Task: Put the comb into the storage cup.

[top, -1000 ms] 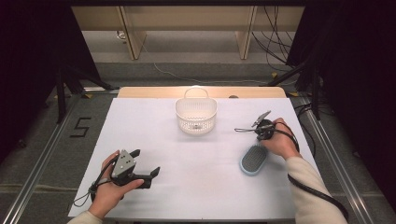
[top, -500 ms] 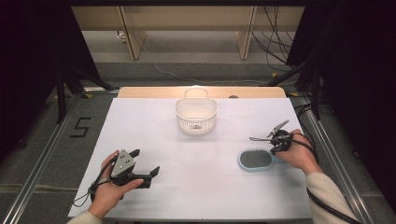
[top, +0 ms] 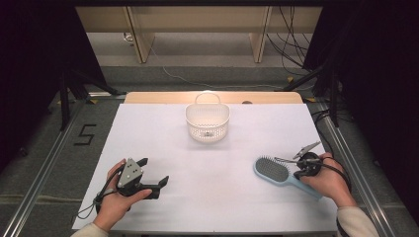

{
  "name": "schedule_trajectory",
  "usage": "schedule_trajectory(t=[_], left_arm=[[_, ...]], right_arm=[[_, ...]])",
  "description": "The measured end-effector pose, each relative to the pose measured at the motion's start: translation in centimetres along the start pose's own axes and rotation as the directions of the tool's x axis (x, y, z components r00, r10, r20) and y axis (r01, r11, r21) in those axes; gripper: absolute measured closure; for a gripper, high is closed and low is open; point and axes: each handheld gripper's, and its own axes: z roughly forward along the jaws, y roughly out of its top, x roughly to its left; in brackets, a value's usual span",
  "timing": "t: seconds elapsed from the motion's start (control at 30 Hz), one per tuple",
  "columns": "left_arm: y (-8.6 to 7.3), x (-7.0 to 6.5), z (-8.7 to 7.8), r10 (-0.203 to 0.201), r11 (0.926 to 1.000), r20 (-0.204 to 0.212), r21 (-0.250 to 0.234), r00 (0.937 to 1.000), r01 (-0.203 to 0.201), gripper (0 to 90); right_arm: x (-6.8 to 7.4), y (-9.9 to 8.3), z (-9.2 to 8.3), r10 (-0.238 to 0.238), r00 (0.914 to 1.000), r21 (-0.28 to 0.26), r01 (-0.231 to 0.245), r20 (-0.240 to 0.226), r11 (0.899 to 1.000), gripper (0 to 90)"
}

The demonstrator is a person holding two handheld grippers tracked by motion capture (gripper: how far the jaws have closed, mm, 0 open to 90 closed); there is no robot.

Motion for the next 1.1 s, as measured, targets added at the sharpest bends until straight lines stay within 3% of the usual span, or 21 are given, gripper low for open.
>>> schedule_trajectory(t=[0.4, 0.63, 0.93, 1.1], left_arm=[[0.1, -0.1, -0.1, 0.002, 1.0, 0.001, -0.008, 1.0, -0.002, 5.0], [0.1, -0.1, -0.1, 0.001, 1.0, 0.002, -0.006, 1.0, -0.001, 5.1], [0.1, -0.1, -0.1, 0.0, 1.0, 0.003, -0.007, 1.0, 0.0, 5.3], [0.1, -0.2, -0.1, 0.003, 1.0, 0.005, -0.008, 1.0, -0.003, 5.5]], right_arm=[[2.8, -1.7, -1.1, -0.019, 0.9995, -0.005, 0.019, -0.025, 1.0, 90.0], [3.7, -1.7, -1.2, -0.023, 0.9992, 0.005, 0.023, -0.032, 1.0, 90.0], [3.8, -1.7, -1.1, -0.014, 0.9977, -0.006, 0.014, -0.066, 1.0, 90.0], [3.5, -1.6, -1.7, 0.011, 0.9985, -0.035, -0.013, -0.054, 0.999, 82.2]])
